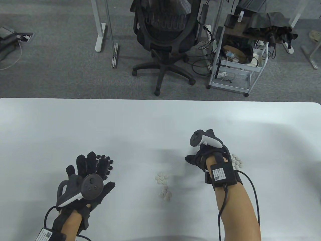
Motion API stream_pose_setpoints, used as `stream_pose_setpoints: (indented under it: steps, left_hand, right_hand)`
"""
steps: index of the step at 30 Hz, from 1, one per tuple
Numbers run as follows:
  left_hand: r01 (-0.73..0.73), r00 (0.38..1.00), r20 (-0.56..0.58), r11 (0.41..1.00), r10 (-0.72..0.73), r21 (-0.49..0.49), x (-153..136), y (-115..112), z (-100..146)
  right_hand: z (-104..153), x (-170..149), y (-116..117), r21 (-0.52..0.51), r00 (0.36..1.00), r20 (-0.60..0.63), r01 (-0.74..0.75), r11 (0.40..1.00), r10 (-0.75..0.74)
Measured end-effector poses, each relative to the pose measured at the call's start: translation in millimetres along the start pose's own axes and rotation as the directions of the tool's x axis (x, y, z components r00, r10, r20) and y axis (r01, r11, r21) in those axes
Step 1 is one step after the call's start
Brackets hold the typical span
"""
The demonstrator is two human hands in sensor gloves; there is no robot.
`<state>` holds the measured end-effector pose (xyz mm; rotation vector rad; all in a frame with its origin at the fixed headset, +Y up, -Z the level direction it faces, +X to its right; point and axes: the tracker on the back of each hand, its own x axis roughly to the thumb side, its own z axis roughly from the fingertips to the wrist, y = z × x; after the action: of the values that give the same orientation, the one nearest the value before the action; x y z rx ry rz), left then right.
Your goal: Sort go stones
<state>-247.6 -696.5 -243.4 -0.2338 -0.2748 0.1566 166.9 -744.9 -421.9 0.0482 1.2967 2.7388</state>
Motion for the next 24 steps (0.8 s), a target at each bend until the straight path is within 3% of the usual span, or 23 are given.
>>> stream_pose_setpoints:
  steps: [16,21,24]
  left_hand:
    - [0.012,1.000,-0.004,1.000,-0.012,-0.007,1.1,-1.0,-1.7]
    - [0.012,1.000,-0.006,1.000,-0.012,-0.008,1.1,-0.8,-1.7]
    - [0.011,1.000,-0.005,1.000,-0.011,-0.006,1.1,-0.7,-1.8]
  right_hand:
    - [10.4,-53.2,2.8,-0.009,0.994,-0.076,0.075,0.997,-0.076]
    - [19.5,-41.4,-0.1,-0.022,0.998,-0.018,0.056,0.998,-0.056]
    - [29.8,-17.6,2.0,-0.017,0.997,0.067,-0.021,1.000,0.022]
